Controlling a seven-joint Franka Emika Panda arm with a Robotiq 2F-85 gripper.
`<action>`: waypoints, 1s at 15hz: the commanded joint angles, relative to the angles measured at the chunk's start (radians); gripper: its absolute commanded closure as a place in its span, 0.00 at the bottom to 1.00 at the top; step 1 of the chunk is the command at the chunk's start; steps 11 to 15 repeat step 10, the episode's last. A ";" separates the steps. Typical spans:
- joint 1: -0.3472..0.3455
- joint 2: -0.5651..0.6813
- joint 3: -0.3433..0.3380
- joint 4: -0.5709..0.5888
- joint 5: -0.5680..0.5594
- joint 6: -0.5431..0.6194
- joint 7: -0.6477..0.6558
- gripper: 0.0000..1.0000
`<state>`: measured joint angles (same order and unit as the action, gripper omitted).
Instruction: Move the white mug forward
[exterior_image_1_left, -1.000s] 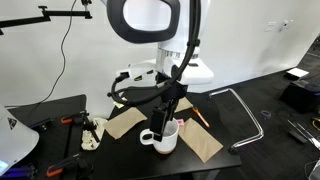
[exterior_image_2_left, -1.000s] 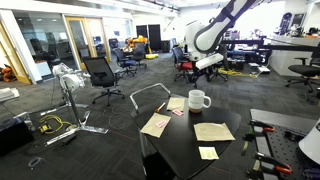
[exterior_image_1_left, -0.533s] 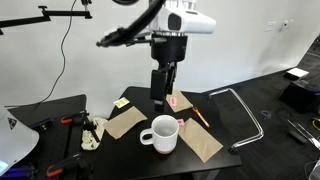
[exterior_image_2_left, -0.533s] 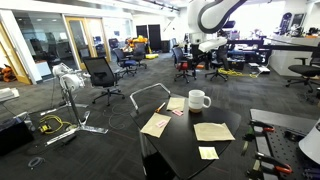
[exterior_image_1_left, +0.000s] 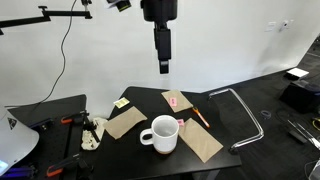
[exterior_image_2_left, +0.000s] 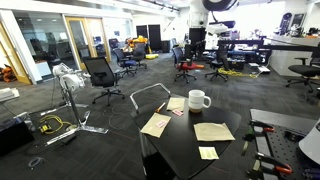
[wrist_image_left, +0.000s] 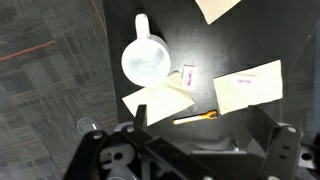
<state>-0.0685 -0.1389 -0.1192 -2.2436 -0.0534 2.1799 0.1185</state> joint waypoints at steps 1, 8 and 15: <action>0.005 -0.060 0.001 -0.029 0.099 -0.031 -0.167 0.00; -0.002 -0.054 0.006 -0.028 0.131 -0.049 -0.252 0.00; -0.002 -0.057 0.006 -0.031 0.131 -0.049 -0.252 0.00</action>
